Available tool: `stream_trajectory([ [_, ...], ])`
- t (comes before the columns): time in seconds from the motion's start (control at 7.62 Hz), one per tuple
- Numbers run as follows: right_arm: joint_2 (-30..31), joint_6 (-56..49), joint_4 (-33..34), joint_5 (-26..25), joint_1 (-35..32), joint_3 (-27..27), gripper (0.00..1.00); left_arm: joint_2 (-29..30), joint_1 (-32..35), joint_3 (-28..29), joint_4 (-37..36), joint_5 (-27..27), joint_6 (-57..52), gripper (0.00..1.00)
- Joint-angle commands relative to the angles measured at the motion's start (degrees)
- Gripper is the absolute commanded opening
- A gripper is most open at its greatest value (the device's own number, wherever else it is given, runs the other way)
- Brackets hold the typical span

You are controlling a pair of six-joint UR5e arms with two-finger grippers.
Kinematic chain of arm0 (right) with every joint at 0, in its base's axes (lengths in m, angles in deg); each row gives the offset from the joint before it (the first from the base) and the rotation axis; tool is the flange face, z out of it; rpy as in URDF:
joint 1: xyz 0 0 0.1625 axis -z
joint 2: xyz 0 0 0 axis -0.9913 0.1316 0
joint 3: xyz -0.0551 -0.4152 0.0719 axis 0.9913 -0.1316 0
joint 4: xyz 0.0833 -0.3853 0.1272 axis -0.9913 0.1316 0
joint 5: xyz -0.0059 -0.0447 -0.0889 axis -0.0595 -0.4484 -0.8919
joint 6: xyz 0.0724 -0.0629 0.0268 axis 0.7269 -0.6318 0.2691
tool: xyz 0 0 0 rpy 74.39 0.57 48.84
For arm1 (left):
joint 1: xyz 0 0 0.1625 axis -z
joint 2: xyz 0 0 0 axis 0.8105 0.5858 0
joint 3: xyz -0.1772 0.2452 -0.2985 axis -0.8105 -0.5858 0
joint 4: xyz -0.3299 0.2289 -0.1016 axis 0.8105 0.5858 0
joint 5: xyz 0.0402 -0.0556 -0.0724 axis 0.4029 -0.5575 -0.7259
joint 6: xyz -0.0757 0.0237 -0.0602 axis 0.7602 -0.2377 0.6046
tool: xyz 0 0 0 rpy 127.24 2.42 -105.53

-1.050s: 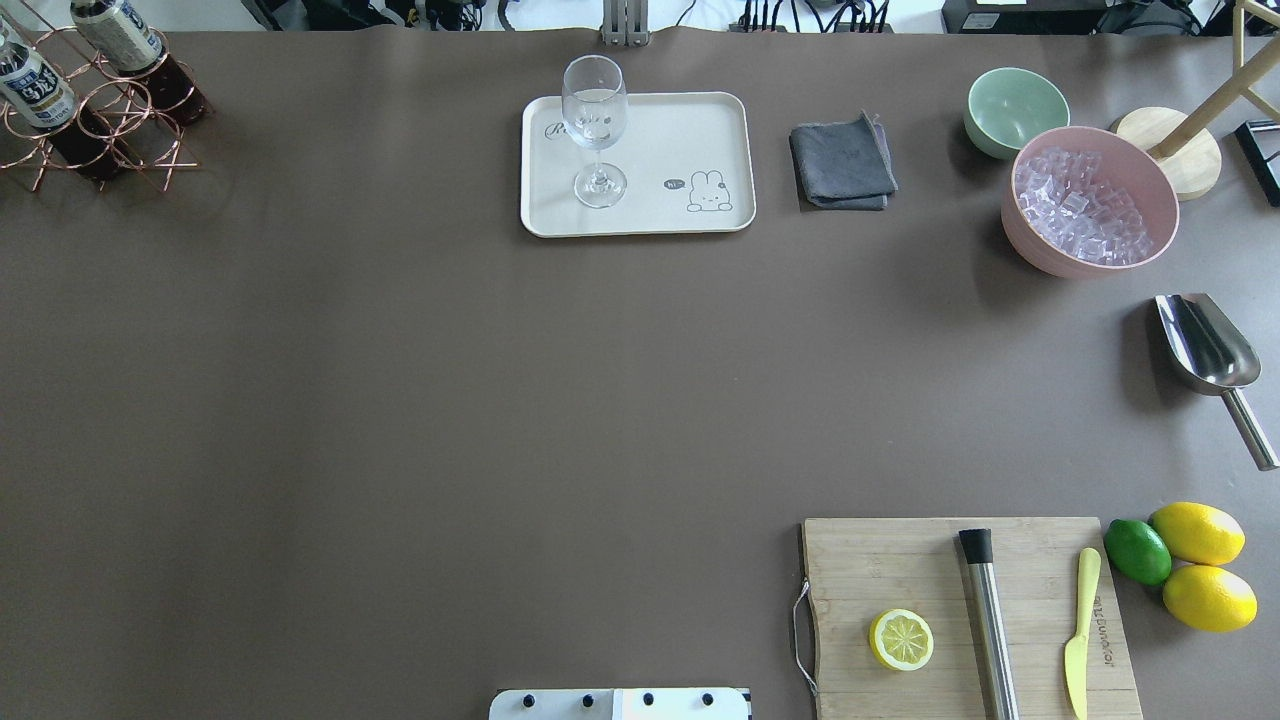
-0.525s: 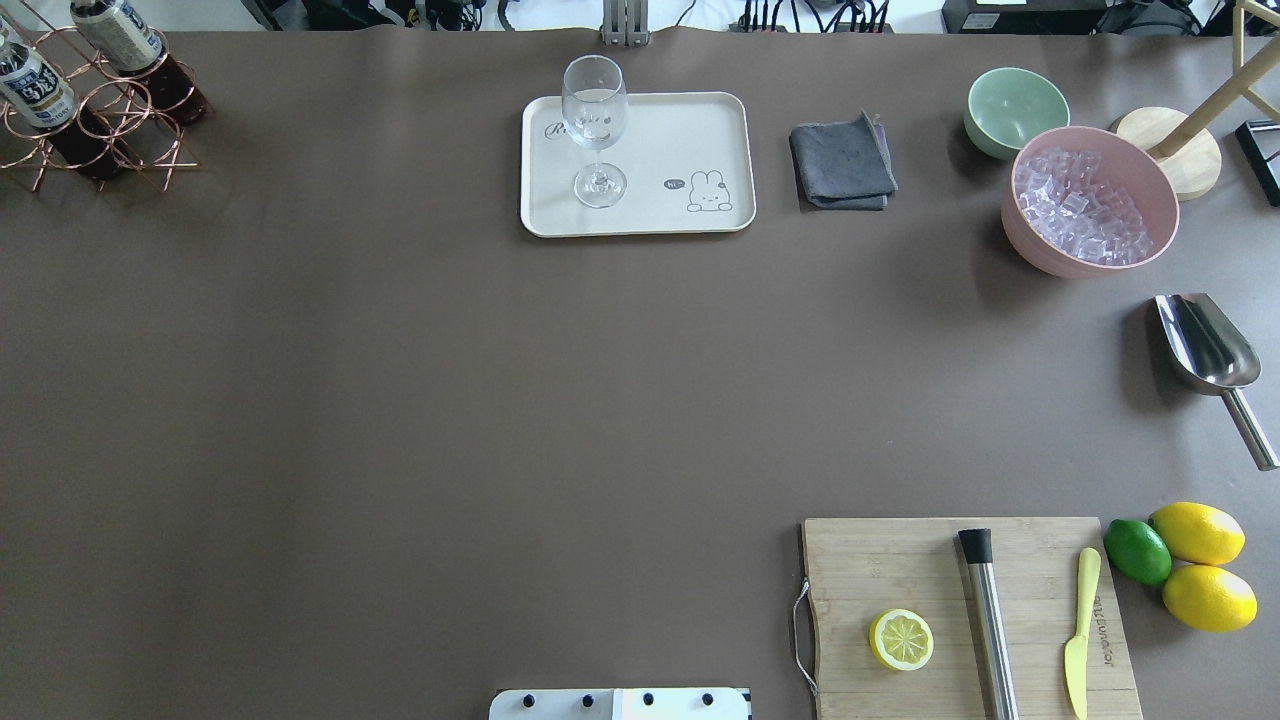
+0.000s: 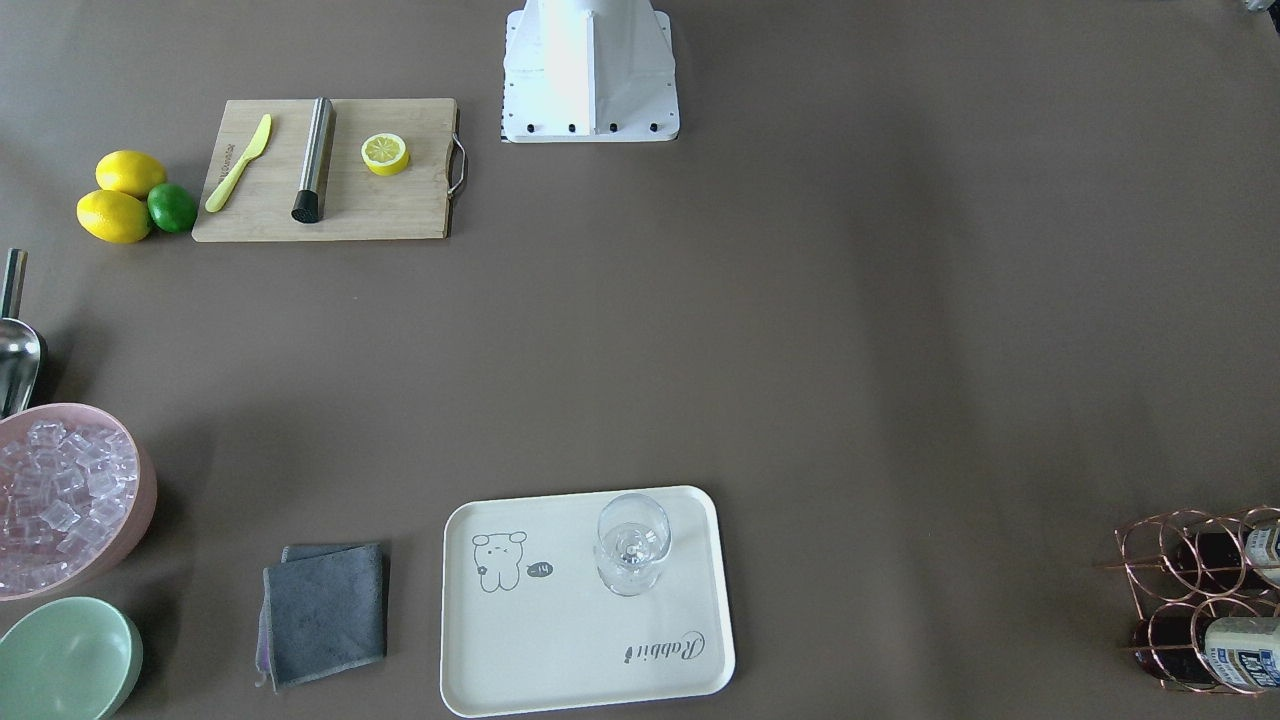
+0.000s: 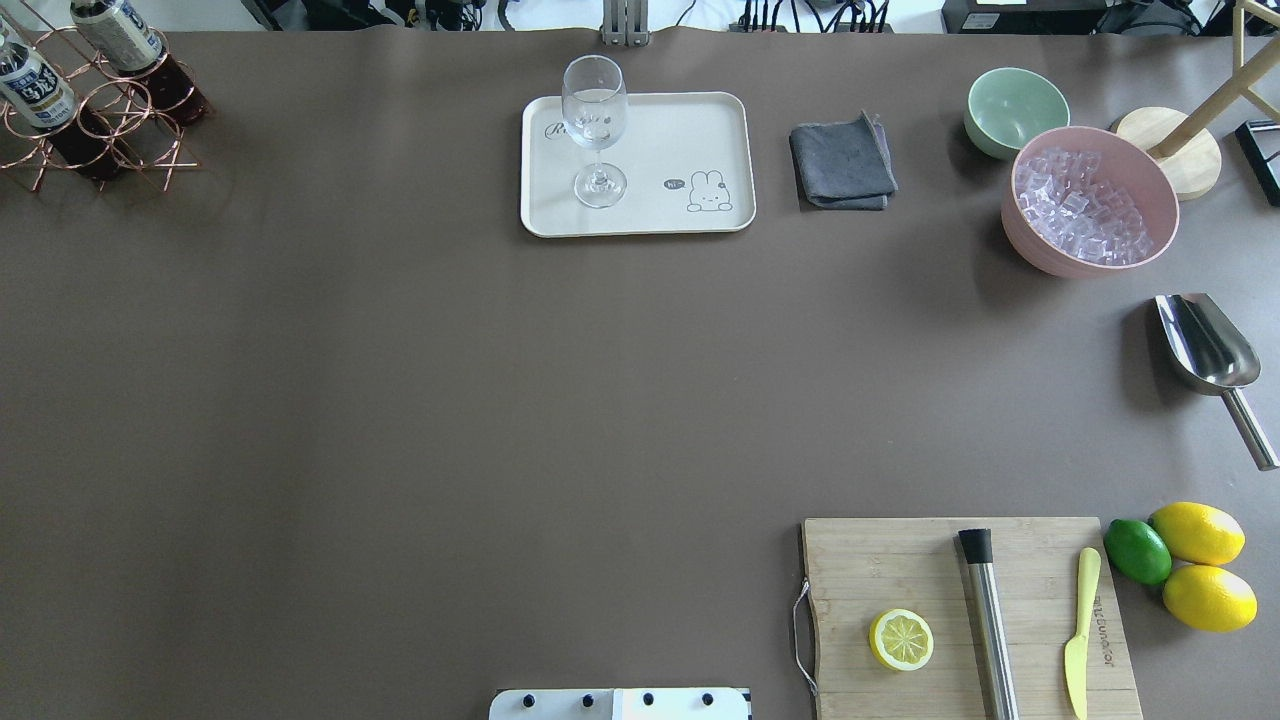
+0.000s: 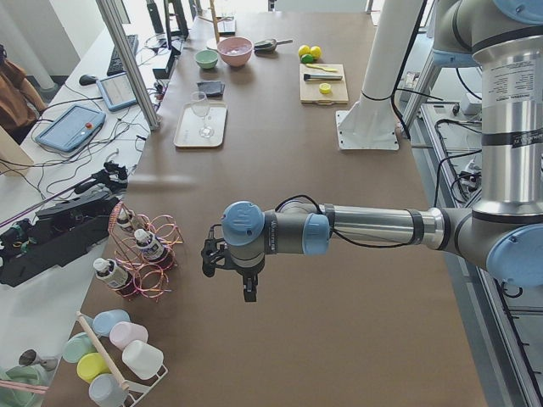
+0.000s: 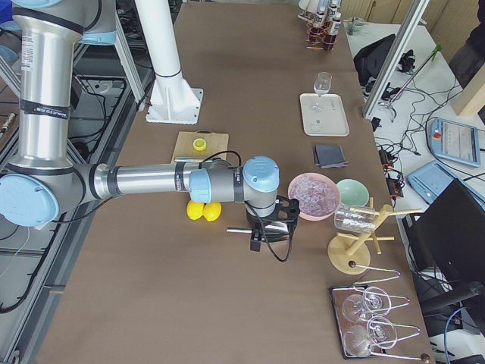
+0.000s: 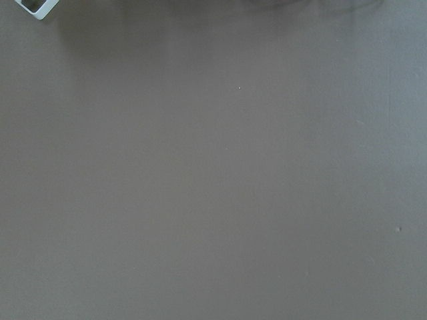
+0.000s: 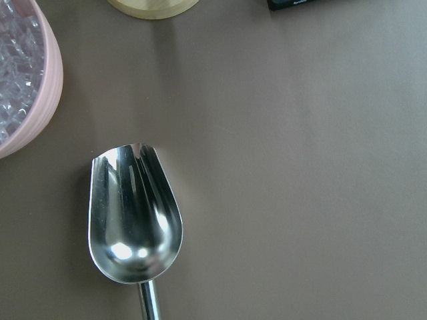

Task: Take tea from basket to plate

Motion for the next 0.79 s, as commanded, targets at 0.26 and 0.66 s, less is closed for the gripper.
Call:
stream_trajectory([
  [0.26,0.0,0.1,0.0,0.0,0.0,0.0,1.0,6.8,0.3,3.7,1.4,0.1,23.4,0.98],
  [0.66,0.0,0.0,0.0,0.0,0.0,0.0,1.0,16.9,3.6,12.4,1.1,0.1,28.3,0.98],
])
